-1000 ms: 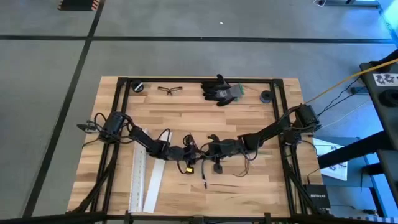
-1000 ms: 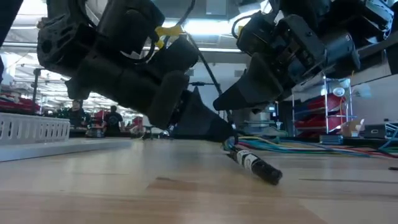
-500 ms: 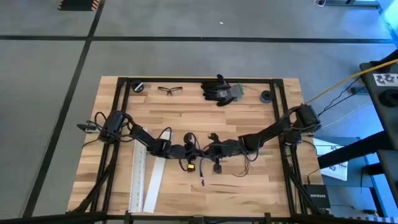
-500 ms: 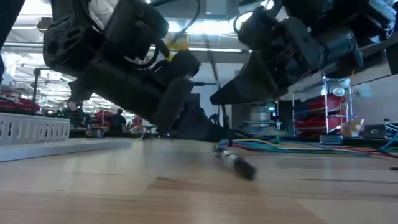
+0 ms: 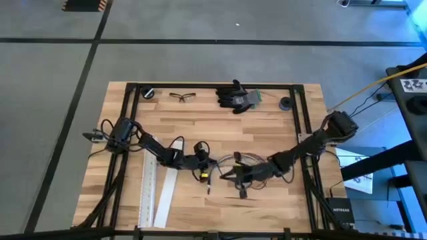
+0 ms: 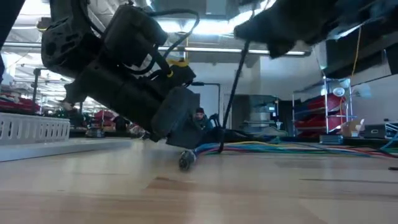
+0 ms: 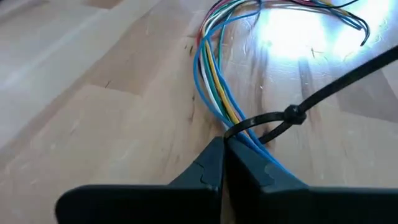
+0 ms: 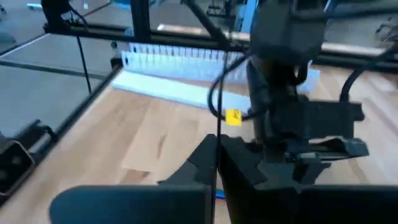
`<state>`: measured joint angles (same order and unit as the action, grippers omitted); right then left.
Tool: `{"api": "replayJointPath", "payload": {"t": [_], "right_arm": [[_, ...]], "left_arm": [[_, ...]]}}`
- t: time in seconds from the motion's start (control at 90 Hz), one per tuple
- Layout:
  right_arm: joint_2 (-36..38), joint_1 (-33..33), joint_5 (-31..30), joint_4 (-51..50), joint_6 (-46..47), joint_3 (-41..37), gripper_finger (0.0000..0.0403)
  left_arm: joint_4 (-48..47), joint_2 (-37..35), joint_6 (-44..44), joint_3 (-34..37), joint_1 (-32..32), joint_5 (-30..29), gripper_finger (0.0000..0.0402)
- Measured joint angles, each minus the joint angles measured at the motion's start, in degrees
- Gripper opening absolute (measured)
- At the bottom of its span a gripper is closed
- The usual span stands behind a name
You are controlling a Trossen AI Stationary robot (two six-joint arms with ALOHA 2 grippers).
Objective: Ziptie cables
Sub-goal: Wrap the black zip tie around the cable wires to form a loop
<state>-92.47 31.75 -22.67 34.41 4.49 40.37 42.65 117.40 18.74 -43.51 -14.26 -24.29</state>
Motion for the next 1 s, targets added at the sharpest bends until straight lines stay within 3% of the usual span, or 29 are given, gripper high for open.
{"api": "replayJointPath", "payload": {"t": [0.311,0.544,0.611,0.7,0.844,0.922,1.0], "right_arm": [[5.7,9.3,-12.6,-3.6,0.4,1.0,0.0],[8.3,9.9,-28.2,-20.7,-1.2,2.8,0.001],[11.0,9.6,-30.1,-26.4,-0.3,3.9,0.0026],[15.7,8.2,-28.7,-34.6,7.1,4.4,0.006],[20.7,3.8,-17.9,-46.2,20.1,2.2,0.0133],[20.2,2.1,-15.0,-44.6,21.9,-1.7,0.0163],[18.3,-0.1,-12.2,-35.4,19.9,-6.5,0.0181]], "left_arm": [[-0.7,0.0,1.0,0.0,0.0,-0.3,0.0],[-0.2,0.1,-1.2,0.0,0.0,-0.4,0.0],[-0.7,0.1,-1.2,0.0,-0.1,-0.5,0.0],[-0.6,0.1,-1.2,0.0,-0.1,-0.5,0.0],[0.3,0.1,-1.2,0.0,-0.1,-0.3,0.0],[0.3,0.1,-1.5,0.0,-0.1,-0.3,0.0],[0.3,0.2,-1.5,0.0,-0.1,-0.2,0.0]]}}
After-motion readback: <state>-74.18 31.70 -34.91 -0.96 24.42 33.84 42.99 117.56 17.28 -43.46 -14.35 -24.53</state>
